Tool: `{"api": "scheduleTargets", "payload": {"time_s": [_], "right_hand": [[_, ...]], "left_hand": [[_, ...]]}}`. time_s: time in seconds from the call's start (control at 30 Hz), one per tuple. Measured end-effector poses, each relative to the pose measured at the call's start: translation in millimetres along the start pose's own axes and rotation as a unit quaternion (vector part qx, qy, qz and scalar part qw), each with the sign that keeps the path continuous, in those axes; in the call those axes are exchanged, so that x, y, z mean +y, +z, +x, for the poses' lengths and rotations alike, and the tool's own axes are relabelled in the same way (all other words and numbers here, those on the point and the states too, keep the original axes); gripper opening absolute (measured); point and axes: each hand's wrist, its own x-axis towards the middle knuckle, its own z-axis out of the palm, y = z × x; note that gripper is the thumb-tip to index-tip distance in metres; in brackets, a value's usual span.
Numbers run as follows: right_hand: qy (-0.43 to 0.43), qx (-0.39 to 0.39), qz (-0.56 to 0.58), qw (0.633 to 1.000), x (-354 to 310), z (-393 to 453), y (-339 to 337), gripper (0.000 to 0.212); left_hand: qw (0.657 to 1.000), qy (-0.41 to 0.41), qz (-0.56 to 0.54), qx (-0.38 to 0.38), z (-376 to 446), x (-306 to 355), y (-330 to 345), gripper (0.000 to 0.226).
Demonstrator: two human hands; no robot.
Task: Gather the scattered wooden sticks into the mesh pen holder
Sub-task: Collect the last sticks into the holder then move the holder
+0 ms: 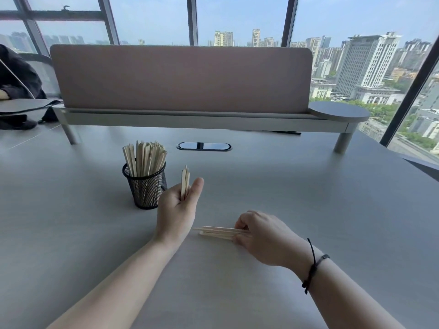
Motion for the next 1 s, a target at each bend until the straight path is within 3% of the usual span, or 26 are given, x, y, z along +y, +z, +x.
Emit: {"api": "scheduleTargets", "payload": {"time_s": [0.43, 0.83, 1.0], "right_hand": [[0.014, -0.005, 0.014, 1.000, 0.5, -1.5, -1.6, 0.016], [-0.042, 0.002, -0.090, 0.995, -1.0, -3.6, 5.2, 0.021], [-0.037, -0.009, -0.077, 0.996, -3.3, -4.0, 2.2, 0.016]], "left_hand": [[1.000, -0.006, 0.010, -0.005, -2.2, 4.1, -0.4, 0.071], [1.000, -0.014, 0.007, -0.008, -1.6, 6.0, 0.6, 0.070], [1.000, -0.020, 0.005, -0.006, -1.7, 6.9, 0.4, 0.071]]}}
